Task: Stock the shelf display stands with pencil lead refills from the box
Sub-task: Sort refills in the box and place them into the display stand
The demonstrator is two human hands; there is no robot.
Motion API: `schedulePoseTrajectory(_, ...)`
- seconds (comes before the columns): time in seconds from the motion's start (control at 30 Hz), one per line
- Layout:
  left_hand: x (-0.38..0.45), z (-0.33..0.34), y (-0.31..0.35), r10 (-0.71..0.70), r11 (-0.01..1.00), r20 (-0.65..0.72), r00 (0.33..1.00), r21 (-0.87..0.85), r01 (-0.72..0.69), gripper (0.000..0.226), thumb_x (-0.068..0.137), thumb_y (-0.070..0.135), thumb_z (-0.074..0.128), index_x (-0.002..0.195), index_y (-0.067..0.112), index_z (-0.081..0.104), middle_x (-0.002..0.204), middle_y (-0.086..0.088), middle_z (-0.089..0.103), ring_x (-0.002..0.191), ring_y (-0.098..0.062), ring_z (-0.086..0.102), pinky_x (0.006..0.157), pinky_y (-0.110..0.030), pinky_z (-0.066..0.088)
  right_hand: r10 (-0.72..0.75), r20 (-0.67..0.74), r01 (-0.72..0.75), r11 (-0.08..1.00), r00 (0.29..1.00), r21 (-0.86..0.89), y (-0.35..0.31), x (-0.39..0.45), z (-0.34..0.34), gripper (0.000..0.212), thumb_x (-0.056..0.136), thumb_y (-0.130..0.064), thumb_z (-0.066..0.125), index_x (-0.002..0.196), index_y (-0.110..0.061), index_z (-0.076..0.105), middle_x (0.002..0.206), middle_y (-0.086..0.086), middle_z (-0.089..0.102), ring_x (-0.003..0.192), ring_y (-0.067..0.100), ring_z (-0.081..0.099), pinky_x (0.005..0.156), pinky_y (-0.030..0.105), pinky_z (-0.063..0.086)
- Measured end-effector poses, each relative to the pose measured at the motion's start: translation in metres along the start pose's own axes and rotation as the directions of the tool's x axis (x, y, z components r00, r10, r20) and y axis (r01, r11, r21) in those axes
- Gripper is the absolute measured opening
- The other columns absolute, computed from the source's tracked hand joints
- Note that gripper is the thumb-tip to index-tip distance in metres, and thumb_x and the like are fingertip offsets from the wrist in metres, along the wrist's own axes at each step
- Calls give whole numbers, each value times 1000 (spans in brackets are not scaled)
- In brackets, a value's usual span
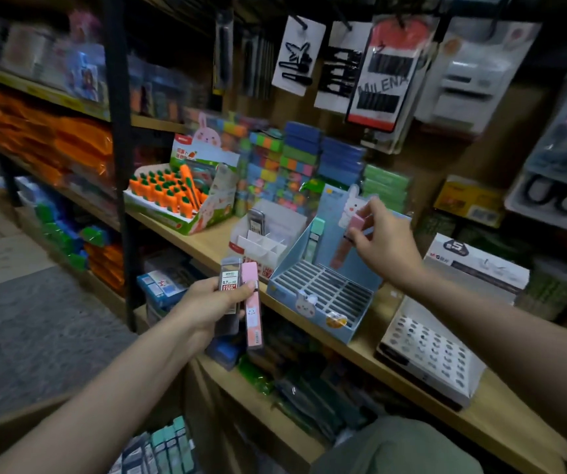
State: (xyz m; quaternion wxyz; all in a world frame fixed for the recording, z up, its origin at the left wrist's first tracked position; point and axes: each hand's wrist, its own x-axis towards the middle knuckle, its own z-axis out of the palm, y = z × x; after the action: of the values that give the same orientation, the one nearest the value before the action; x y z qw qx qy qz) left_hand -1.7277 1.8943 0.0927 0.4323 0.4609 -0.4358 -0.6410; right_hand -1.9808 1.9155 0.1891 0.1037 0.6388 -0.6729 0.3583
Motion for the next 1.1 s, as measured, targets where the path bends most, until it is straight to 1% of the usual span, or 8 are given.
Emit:
schedulePoseTrajectory(0.03,2,0,1,0,1000,3,1000,-8,0,18,85,14,73,99,4,71,92,-20,71,84,-28,58,78,-43,46,3,10,-3,1000,1000,-9,3,1,6,18,89,-14,66,96,-15,49,75,-5,61,70,13,61,59,22,42)
schedulePoseTrajectory(0.2,8,-5,6,2,1000,10,1000,-26,-2,12,85,15,73,94,8,72,90,-18,70,83,-28,56,78,-42,45,81,54,-77,994,995,-71,11,10,25,15,89,-14,64,100,-11,53,93,12,65,94,32,58,82,50,50)
schedulePoseTrajectory(0.33,13,-7,5,-2,999,-8,1000,-43,1,15,85,14,73,98,7,72,100,-20,72,90,-31,61,90,-47,50,109,57,-108,994,992,-23,15,11,31,14,90,-14,65,100,-16,55,92,4,60,90,23,57,73,35,45)
schedulePoseTrajectory(0.47,15,-3,3,10,999,4,1000,-52,-10,7,85,14,72,91,11,72,86,-11,73,81,-24,62,70,-31,50,96,94,-98,995,991,18,17,9,35,18,90,-13,66,98,-21,52,87,-2,59,83,15,57,69,26,42)
schedulePoseTrajectory(0.7,10,0,3,14,1000,27,1000,-25,-14,7,86,16,71,93,14,72,78,-4,73,67,-13,62,53,-20,47,158,17,-159,986,987,55,16,2,47,19,92,-15,64,105,-20,52,99,3,63,91,19,60,77,36,53)
schedulePoseTrajectory(0.87,6,2,1,-8,1000,36,999,-15,9,14,86,18,72,98,13,73,89,-9,74,78,-19,63,64,-28,48,175,-14,-174,983,984,53,15,-7,51,11,98,-21,57,108,-19,56,107,8,66,96,23,64,81,44,58)
schedulePoseTrajectory(1.0,3,4,-1,-18,1000,52,999,15,17,14,86,21,71,98,14,73,87,-7,75,78,-19,62,60,-29,47,139,-15,-140,988,990,-72,13,-4,50,15,100,-28,49,106,-17,57,99,10,67,77,21,58,64,34,51)
schedulePoseTrajectory(1.1,1,3,1,1,1000,61,998,18,-2,13,87,22,70,98,15,73,86,-6,74,75,-17,61,58,-27,46,115,49,-98,959,992,-265,14,-3,43,19,98,-27,50,111,-17,59,103,11,63,79,25,52,64,31,41)
